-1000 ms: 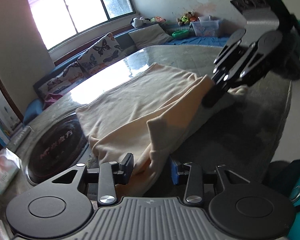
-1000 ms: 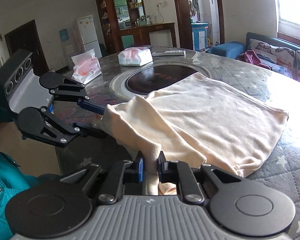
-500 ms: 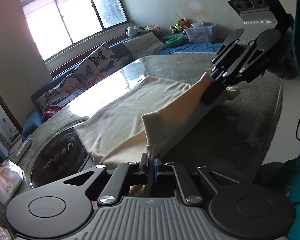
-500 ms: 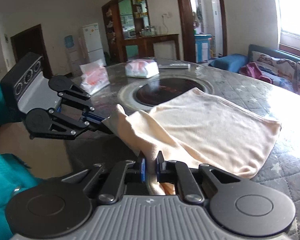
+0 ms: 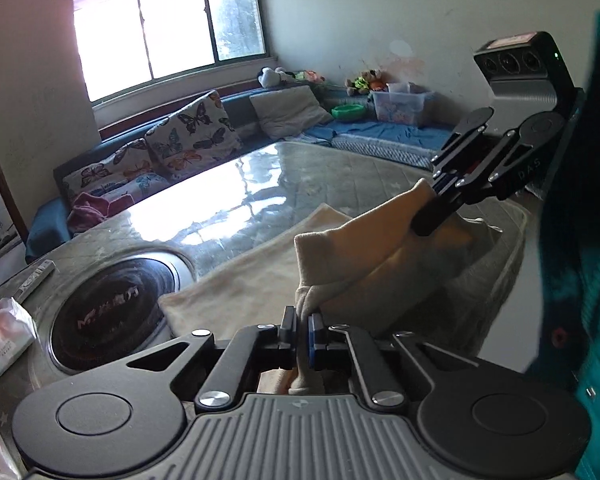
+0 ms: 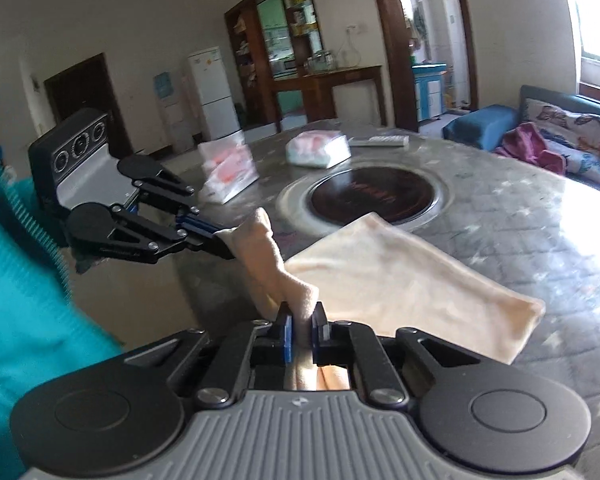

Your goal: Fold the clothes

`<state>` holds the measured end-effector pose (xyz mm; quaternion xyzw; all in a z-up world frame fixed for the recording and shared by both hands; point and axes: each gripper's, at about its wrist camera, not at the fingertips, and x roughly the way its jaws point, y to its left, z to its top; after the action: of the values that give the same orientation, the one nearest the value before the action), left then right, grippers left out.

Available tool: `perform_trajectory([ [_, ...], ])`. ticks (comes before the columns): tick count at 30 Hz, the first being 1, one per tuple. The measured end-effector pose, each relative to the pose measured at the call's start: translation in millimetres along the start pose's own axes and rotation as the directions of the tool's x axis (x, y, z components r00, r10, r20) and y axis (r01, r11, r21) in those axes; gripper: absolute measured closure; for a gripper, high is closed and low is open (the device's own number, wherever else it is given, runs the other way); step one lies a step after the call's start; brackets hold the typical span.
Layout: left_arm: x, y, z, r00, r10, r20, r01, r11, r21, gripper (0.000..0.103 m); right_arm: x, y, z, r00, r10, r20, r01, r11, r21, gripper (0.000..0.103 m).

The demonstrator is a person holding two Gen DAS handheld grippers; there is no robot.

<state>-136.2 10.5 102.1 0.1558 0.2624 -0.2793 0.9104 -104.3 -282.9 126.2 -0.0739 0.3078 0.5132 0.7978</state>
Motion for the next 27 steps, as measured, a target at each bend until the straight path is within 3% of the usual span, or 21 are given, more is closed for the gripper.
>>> perform_trajectory([
  [7, 53, 41, 25, 0.999, 0.021, -0.030, -0.022, 1.000, -0.013, 0.097, 13, -57, 41, 0.996, -0.084, 0.032, 0.083, 0.996, 0.025, 0.099],
  [11, 84, 60, 22, 0.997, 0.031, -0.070, -0.034, 0.999, -0.041, 0.098, 35, -97, 53, 0.994, -0.109, 0.020, 0.107, 0.989, 0.105, 0.098],
  [17, 111, 71, 2, 0.990, 0.038, -0.137, -0.047, 0.997, -0.057, 0.098, 55, -115, 25, 0.987, -0.153, -0.058, 0.160, 0.973, 0.164, 0.079],
  [20, 122, 75, -6, 0.986, 0.042, -0.163, -0.053, 0.997, -0.064, 0.098, 63, -118, 10, 0.981, -0.161, -0.105, 0.176, 0.973, 0.152, 0.079],
  [27, 115, 70, -5, 0.988, 0.063, -0.141, -0.073, 0.995, -0.068, 0.098, 98, -120, -4, 0.977, -0.159, -0.140, 0.176, 0.977, 0.118, 0.075],
])
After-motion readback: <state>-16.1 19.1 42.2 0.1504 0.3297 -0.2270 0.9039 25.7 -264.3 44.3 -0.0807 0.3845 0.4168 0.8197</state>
